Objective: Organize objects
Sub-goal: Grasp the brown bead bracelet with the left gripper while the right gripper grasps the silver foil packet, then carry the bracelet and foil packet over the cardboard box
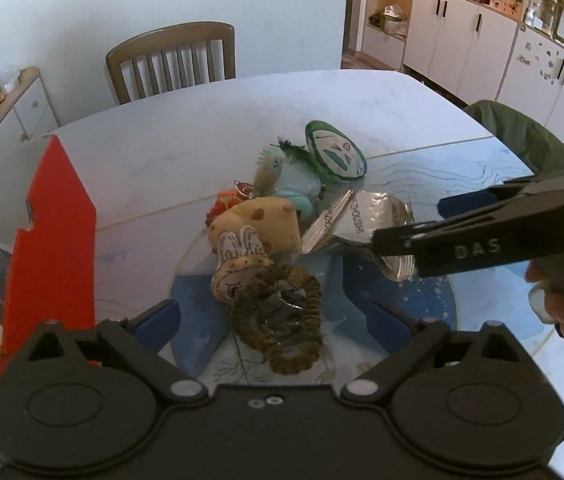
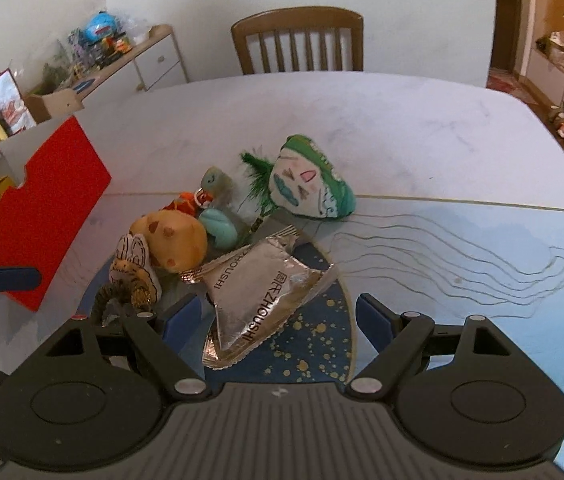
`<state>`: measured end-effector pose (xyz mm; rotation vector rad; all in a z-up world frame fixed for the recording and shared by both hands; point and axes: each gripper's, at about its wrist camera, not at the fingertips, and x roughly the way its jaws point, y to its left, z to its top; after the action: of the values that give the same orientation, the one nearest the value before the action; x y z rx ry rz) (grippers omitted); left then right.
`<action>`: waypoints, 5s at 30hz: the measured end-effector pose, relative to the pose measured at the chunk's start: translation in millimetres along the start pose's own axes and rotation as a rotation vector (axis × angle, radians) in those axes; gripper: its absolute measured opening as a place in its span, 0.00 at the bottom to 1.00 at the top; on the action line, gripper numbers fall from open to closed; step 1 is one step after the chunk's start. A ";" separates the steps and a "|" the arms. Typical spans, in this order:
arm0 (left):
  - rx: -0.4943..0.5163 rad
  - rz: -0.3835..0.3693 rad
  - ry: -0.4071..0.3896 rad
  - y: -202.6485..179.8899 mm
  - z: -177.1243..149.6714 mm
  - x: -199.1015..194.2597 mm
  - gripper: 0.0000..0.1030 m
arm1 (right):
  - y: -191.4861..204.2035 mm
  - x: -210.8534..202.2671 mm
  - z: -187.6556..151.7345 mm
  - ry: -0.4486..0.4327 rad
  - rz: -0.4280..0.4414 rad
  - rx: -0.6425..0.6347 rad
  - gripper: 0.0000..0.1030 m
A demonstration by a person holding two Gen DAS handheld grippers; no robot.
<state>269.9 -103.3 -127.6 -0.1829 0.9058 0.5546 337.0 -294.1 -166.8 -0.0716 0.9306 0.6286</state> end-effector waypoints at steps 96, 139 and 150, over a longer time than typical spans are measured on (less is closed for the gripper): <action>-0.221 -0.030 -0.163 186.0 35.5 -122.2 0.06 | 192.3 -97.5 46.5 -0.257 0.090 -0.105 0.19; -0.179 0.151 0.057 329.4 -13.4 -42.5 0.06 | 339.4 97.7 98.0 -0.051 0.227 -0.272 0.19; -0.195 0.112 0.159 335.0 -18.5 -20.7 0.06 | 336.6 107.4 87.4 0.013 0.224 -0.274 0.19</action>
<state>69.9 165.2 -96.5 -0.3580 1.0207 0.7411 267.2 60.9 -126.7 -0.2188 0.8669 0.9626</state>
